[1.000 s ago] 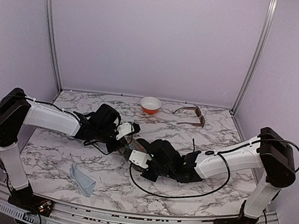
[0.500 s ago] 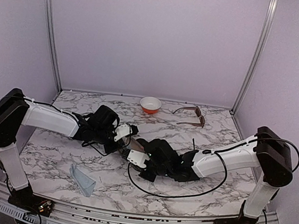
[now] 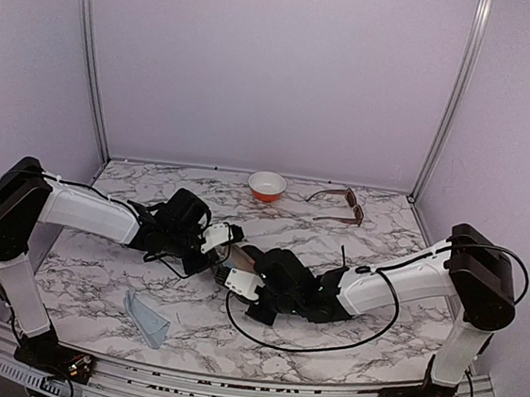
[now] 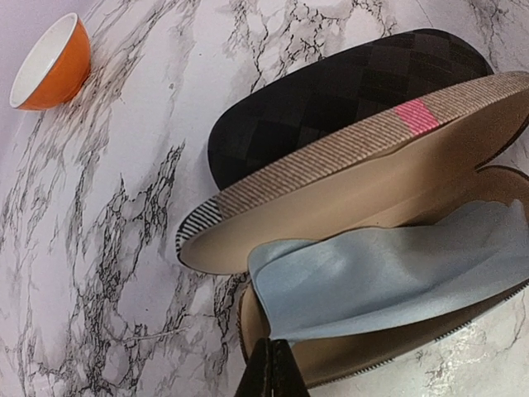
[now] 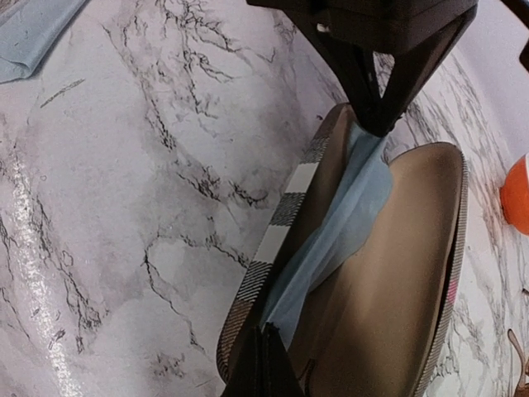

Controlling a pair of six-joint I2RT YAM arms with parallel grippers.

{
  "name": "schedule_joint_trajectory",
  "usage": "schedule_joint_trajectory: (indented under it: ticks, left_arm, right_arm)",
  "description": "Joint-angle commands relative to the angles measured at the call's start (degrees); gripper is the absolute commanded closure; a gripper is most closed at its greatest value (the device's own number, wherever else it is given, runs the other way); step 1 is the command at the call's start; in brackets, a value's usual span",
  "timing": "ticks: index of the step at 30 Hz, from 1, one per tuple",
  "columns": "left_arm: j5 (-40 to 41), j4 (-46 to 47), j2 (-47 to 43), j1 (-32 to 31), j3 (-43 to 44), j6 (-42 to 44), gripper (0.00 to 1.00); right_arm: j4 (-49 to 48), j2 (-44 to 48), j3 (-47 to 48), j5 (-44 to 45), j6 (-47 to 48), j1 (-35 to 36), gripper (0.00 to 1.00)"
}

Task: Organize the sunglasses
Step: Place the folded cleaning cloth in the sunglasses case.

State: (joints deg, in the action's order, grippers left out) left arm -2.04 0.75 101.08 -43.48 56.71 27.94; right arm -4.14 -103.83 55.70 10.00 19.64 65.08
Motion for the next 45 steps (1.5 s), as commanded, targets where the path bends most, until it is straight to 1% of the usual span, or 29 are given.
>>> schedule_joint_trajectory:
  ticks: [1, 9, 19, 23, 27, 36, 40, 45]
  left_arm:
    - [2.29, -1.93, -1.59, 0.59, -0.42, 0.53, 1.0]
    - [1.61, -3.51, -2.41, 0.59, -0.47, 0.14, 1.0]
    - [1.85, -4.78, -1.93, 0.59, -0.14, 0.52, 0.93]
    - [1.56, -5.42, -2.24, 0.59, 0.11, 0.6, 0.91]
    - [1.41, -5.71, -2.69, 0.59, 0.24, 0.31, 0.9]
    - [1.54, -5.68, -2.9, 0.59, 1.6, -1.93, 0.9]
    - [1.42, -5.68, -3.23, 0.59, 2.12, -2.77, 0.9]
    - [1.65, -5.62, -4.07, 0.75, 2.72, -4.49, 0.88]
  right_arm:
    - [2.11, -1.15, 1.8, -1.73, -1.05, 0.26, 1.0]
    - [2.43, -1.38, 2.15, -2.26, -1.54, 0.31, 1.0]
    - [4.03, -1.8, 3.55, -4.88, -1.97, 0.25, 1.0]
    - [4.45, -1.67, 3.88, -5.18, -2.35, 0.31, 0.98]
    - [4.37, -1.83, 4.13, -5.17, -2.77, 0.31, 0.93]
    - [5.51, -2.28, 5.34, -4.26, -3.74, 0.19, 0.78]
    - [6.16, -1.78, 5.33, -3.61, -4.17, 0.22, 0.74]
    - [7.19, -0.69, 5.51, -3.53, -4.83, 0.22, 0.71]
